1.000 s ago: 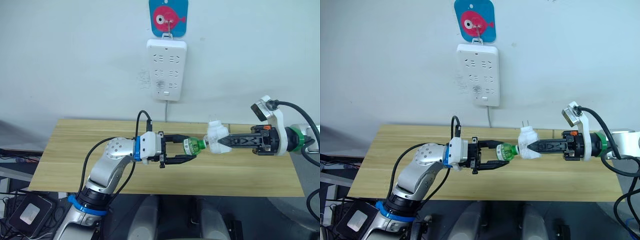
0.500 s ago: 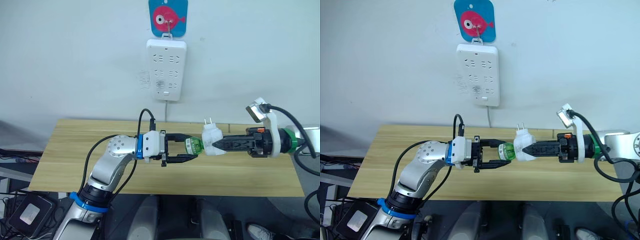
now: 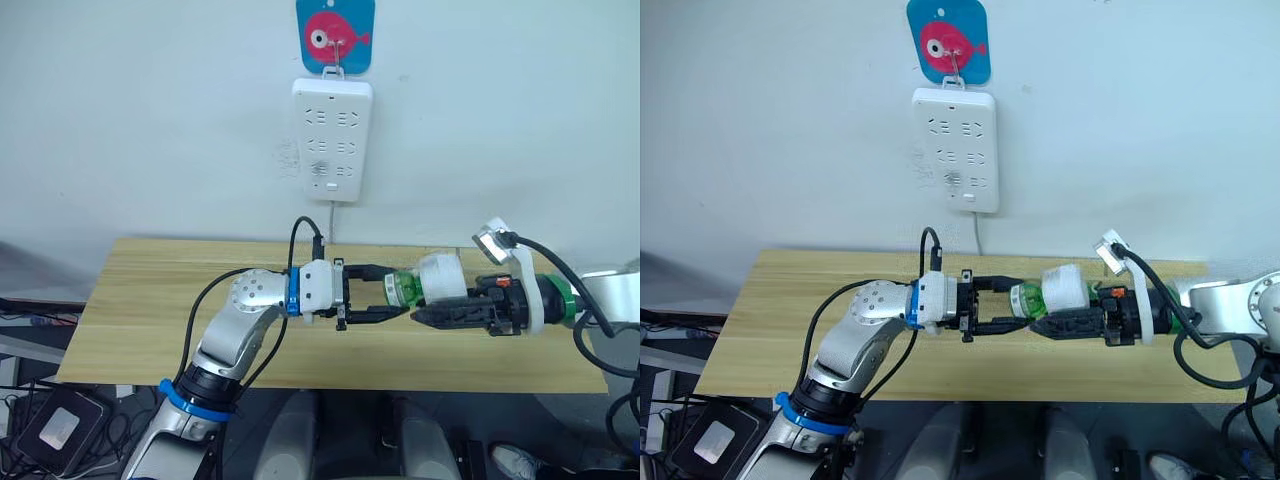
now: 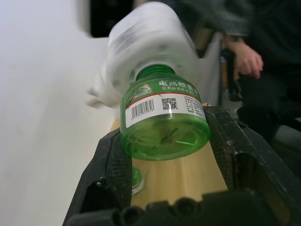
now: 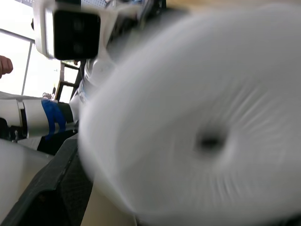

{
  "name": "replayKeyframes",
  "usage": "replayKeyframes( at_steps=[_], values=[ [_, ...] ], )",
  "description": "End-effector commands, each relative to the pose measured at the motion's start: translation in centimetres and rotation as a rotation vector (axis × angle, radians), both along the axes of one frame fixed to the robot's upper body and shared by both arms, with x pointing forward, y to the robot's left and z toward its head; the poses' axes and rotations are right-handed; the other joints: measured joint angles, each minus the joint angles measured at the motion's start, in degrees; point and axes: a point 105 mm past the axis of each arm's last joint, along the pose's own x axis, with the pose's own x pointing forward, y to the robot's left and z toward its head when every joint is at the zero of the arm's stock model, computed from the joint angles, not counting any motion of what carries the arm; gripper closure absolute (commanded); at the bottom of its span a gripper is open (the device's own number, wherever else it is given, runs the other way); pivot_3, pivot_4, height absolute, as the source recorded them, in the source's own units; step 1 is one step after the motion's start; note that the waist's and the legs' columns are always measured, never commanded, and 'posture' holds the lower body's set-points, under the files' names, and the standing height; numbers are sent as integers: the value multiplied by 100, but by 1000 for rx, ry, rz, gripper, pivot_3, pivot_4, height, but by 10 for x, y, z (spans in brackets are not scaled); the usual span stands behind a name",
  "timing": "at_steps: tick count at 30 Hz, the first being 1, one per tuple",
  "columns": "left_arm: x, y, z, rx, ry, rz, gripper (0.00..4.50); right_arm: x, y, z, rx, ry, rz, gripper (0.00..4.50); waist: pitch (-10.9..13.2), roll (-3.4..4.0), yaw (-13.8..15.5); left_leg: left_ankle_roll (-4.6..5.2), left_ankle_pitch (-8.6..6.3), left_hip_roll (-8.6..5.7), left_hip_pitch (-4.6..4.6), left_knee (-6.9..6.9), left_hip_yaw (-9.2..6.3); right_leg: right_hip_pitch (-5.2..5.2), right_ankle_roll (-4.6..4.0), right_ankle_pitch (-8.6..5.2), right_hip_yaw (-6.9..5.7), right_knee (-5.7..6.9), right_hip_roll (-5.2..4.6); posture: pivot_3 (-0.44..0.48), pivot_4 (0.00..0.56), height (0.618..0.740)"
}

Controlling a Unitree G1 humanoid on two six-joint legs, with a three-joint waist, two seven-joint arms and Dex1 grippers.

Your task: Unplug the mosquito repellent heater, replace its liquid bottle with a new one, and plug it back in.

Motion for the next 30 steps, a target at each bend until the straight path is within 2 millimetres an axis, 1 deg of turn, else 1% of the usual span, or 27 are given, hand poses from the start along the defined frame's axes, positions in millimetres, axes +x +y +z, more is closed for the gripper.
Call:
replayKeyframes(
  at_steps=[1,3,4,6,7,9,11,12,14,16,19,20,21,25,27,30],
  values=[
    [1,0,13,-54,-20,5,2276,-23,1,2,15,30,87,23,0,0,15,0,0,0,0,0,0,0,0,0,-1,0,0,62,256,740],
    [0,4,11,-50,-18,7,2276,-38,-9,-9,-40,66,114,23,0,0,29,1,-1,-1,-2,0,-2,1,1,0,-4,-3,0,69,256,740],
    [-1,6,10,-47,-16,7,2276,-40,-15,-13,-74,61,108,23,1,0,28,2,-1,-1,-3,0,-2,1,1,0,-4,-4,0,69,256,740],
    [-3,11,8,-32,-11,2,2276,-32,-30,-21,-134,22,51,23,0,0,12,3,-2,-2,-2,-1,-1,1,1,-1,-2,-4,0,69,256,740],
    [-5,14,6,-23,-6,-5,2276,-21,-40,-22,-150,-16,-4,23,0,0,7,3,-2,-2,-1,0,0,1,2,-1,-2,-3,0,71,259,740],
    [-8,20,4,-9,5,-20,2276,2,-58,-20,-155,-72,-104,399,0,0,-31,2,-1,0,5,1,6,0,3,-2,-1,-1,3,70,258,740],
    [-12,24,2,7,14,-36,2276,20,-67,-15,-139,-120,-157,953,0,0,-43,0,0,3,10,1,8,0,6,-4,0,1,5,66,256,740],
    [-14,27,0,22,13,-45,2276,29,-67,-13,-123,-145,-176,1360,0,0,-52,0,0,4,11,1,9,-1,3,-3,3,2,5,66,256,740],
    [-17,30,-3,43,13,-64,2276,42,-61,-12,-95,-177,-183,2107,0,0,-82,0,0,6,10,0,9,-1,2,-3,6,3,6,59,254,740],
    [-20,31,-3,52,10,-85,2276,51,-49,-15,-64,-190,-172,2872,1,-1,-112,-1,0,6,9,-3,6,-1,0,-3,4,3,6,56,250,740],
    [-20,30,3,42,16,-87,2276,54,-35,-22,-22,-176,-154,3997,1,-2,-101,-1,0,3,3,-4,2,-1,-2,-3,1,-1,2,69,249,740],
    [-19,30,4,42,15,-82,2276,49,-27,-25,0,-162,-131,4356,1,-2,-91,-2,1,1,0,-3,0,0,-2,-3,-1,-3,0,69,249,740],
    [-17,30,6,39,17,-71,2276,43,-19,-28,21,-146,-108,4490,1,-1,-80,-2,1,-3,0,-2,0,1,-2,-3,1,-3,-4,78,249,740],
    [-4,33,3,47,21,9,2276,15,-2,-31,48,-123,-24,4490,1,-1,-21,-1,0,-3,0,-1,-4,0,-2,-3,-1,-1,-5,79,252,740],
    [0,36,-3,61,45,43,2276,3,5,-25,79,-116,13,4490,1,-1,-16,-1,0,-3,1,-1,-3,0,-2,-3,0,-1,-5,74,251,740],
    [-3,37,-13,79,65,40,2276,-4,12,-8,140,-124,37,4490,1,-1,-14,0,0,-2,4,-1,-3,1,-2,-3,1,0,-5,69,250,740]
  ],
)
